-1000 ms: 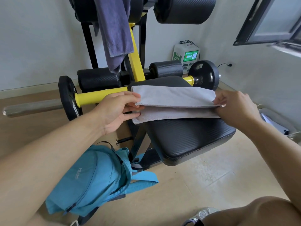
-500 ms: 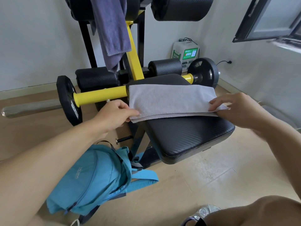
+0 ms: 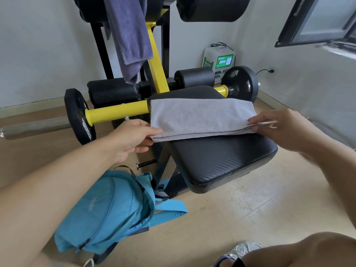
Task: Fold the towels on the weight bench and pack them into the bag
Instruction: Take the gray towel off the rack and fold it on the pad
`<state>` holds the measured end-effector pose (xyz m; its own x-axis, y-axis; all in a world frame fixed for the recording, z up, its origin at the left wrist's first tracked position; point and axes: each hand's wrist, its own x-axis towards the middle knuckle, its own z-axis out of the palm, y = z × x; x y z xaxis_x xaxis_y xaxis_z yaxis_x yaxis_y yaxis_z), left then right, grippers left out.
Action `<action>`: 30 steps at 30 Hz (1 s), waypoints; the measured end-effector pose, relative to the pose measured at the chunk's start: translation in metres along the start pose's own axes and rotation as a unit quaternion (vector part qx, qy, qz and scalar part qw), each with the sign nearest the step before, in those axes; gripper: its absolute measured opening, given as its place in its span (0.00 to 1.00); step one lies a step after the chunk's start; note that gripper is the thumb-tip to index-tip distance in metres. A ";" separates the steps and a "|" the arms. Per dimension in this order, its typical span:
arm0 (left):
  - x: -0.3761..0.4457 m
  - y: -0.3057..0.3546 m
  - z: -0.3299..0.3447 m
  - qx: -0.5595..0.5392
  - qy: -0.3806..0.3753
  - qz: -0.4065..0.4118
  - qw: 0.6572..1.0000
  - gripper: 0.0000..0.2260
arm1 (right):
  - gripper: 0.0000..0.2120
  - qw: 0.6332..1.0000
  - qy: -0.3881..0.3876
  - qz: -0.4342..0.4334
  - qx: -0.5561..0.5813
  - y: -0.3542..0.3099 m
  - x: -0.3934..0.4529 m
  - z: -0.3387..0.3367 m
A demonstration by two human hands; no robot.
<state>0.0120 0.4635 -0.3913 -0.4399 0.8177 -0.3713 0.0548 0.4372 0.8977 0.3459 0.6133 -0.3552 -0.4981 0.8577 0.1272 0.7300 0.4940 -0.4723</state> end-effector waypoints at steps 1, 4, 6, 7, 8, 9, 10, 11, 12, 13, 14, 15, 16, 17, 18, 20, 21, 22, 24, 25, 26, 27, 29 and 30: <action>-0.001 0.000 0.002 0.018 0.018 0.012 1.000 0.07 | 0.06 1.000 0.001 0.003 0.003 -0.001 0.000 0.000; -0.003 0.003 0.002 0.048 0.048 0.031 0.997 0.09 | 0.04 1.000 0.019 -0.007 -0.001 -0.005 -0.001 0.000; -0.004 0.006 -0.001 0.029 0.039 0.028 0.998 0.09 | 0.03 0.999 0.030 -0.012 -0.008 -0.007 -0.003 -0.001; -0.005 0.008 -0.001 0.006 0.027 0.023 0.999 0.08 | 0.03 0.999 0.031 -0.009 -0.018 -0.007 -0.003 -0.001; -0.007 0.010 -0.002 -0.024 0.012 0.016 1.000 0.07 | 0.04 0.999 0.028 -0.004 -0.033 -0.007 -0.003 -0.001; -0.009 0.011 -0.001 -0.054 -0.004 0.008 0.999 0.06 | 0.05 0.998 0.024 0.000 -0.050 -0.006 -0.003 -0.001; -0.011 0.013 0.000 -0.081 -0.018 0.000 0.997 0.06 | 0.07 0.998 0.023 0.002 -0.063 -0.006 -0.004 0.000; -0.012 0.014 0.000 -0.107 -0.033 -0.009 0.994 0.07 | 0.08 0.997 0.027 0.006 -0.065 -0.006 -0.004 0.000; -0.014 0.015 0.001 -0.134 -0.046 -0.017 0.990 0.07 | 0.08 0.997 0.035 0.011 -0.063 -0.007 -0.004 0.001; -0.014 0.016 0.002 -0.161 -0.058 -0.023 0.985 0.07 | 0.08 0.997 0.044 0.014 -0.060 -0.008 -0.003 0.002; -0.014 0.017 0.004 -0.184 -0.068 -0.027 0.980 0.07 | 0.07 0.997 0.053 0.018 -0.060 -0.008 -0.002 0.003; -0.014 0.019 0.004 -0.201 -0.075 -0.027 0.976 0.07 | 0.06 0.996 0.061 0.023 -0.061 -0.008 -0.001 0.003; -0.014 0.020 0.005 -0.214 -0.079 -0.024 0.973 0.07 | 0.06 0.995 0.068 0.031 -0.064 -0.008 0.001 0.004; -0.013 0.022 0.006 -0.226 -0.083 -0.017 0.970 0.07 | 0.05 0.994 0.080 0.042 -0.068 -0.008 0.003 0.005; -0.012 0.024 0.007 -0.238 -0.086 -0.005 0.968 0.08 | 0.05 0.991 0.097 0.053 -0.070 -0.007 0.005 0.006; -0.008 0.030 0.008 -0.262 -0.085 0.036 0.961 0.11 | 0.05 0.986 0.142 0.067 -0.054 -0.008 0.010 0.008; -0.007 0.033 0.008 -0.277 -0.084 0.066 0.955 0.13 | 0.05 0.984 0.164 0.065 -0.036 -0.009 0.011 0.008; -0.005 0.036 0.009 -0.293 -0.083 0.096 0.948 0.14 | 0.06 0.981 0.184 0.055 -0.016 -0.011 0.012 0.009; -0.002 0.040 0.010 -0.306 -0.074 0.142 0.939 0.15 | 0.08 0.975 0.222 0.030 0.012 -0.015 0.011 0.008; -0.001 0.039 0.010 -0.292 -0.068 0.147 0.943 0.16 | 0.09 0.973 0.230 0.019 0.016 -0.016 0.009 0.007; -0.001 0.036 0.010 -0.266 -0.064 0.136 0.952 0.15 | 0.09 0.974 0.225 0.010 0.013 -0.016 0.008 0.007; -0.002 0.033 0.010 -0.235 -0.062 0.111 0.964 0.15 | 0.09 0.979 0.205 0.006 0.008 -0.014 0.007 0.007; -0.004 0.025 0.008 -0.196 -0.067 0.050 0.977 0.13 | 0.10 0.991 0.132 0.019 -0.016 -0.009 0.005 0.007; -0.005 0.022 0.006 -0.189 -0.068 0.034 0.979 0.12 | 0.13 0.995 0.096 0.025 -0.032 -0.006 0.004 0.008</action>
<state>0.0210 0.4717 -0.3714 -0.3210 0.8938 -0.3132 -0.2677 0.2316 0.9353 0.3360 0.6132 -0.3590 -0.3673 0.8894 0.2722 0.7824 0.4537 -0.4267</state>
